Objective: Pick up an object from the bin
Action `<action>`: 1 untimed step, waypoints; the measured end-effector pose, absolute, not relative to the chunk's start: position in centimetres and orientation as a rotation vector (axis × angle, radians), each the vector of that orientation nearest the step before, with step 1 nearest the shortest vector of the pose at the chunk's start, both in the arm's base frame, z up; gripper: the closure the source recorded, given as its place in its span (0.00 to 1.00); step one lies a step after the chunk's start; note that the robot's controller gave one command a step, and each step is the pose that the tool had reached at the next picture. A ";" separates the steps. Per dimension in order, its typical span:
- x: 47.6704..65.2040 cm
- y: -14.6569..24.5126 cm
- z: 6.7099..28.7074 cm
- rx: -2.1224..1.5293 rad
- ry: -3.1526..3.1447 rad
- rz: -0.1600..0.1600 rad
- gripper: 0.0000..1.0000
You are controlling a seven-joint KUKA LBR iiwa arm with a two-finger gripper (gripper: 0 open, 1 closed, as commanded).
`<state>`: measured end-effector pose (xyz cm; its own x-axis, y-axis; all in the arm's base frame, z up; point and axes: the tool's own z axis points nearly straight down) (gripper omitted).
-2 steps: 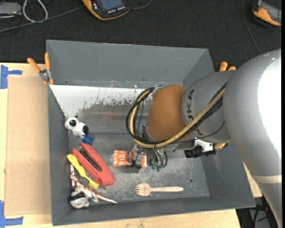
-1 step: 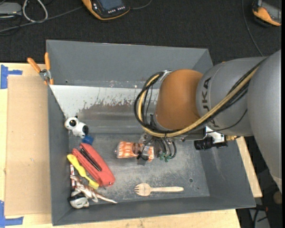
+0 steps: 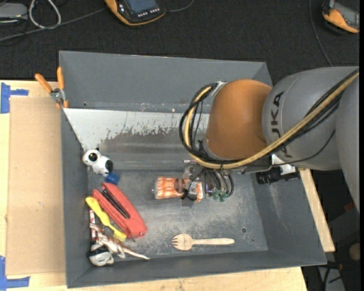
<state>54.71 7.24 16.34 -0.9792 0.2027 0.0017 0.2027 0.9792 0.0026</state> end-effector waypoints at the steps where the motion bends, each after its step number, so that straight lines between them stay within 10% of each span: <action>1: 54.5 7.9 22.7 -0.381 -3.112 -0.004 1.00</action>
Offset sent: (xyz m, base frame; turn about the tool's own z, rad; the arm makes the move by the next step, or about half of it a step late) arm -0.0186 -0.0058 0.1859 0.0514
